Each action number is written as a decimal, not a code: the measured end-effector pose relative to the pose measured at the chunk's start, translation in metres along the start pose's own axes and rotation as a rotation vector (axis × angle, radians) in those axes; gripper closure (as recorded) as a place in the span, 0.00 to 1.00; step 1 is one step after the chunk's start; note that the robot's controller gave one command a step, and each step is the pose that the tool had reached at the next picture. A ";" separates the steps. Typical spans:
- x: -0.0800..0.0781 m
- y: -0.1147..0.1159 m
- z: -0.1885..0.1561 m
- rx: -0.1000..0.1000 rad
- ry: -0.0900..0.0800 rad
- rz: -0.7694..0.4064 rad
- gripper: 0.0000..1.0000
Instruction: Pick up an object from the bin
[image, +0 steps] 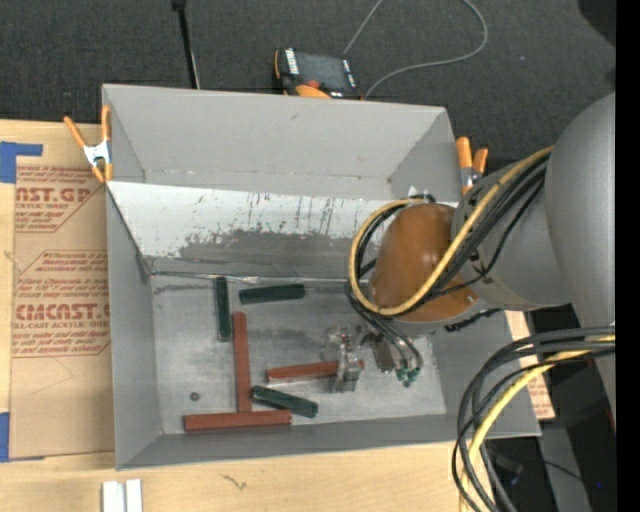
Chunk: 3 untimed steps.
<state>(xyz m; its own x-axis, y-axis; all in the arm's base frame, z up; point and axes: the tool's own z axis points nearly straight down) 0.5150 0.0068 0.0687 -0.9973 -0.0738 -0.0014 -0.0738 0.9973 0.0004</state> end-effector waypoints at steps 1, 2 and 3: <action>-0.002 0.000 -0.068 0.001 -0.005 0.000 1.00; -0.003 0.000 -0.115 0.001 -0.005 0.000 1.00; -0.004 0.001 -0.120 0.001 -0.001 -0.001 1.00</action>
Offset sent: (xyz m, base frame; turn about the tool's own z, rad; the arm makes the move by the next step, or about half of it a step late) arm -0.0001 0.0001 0.0649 0.0000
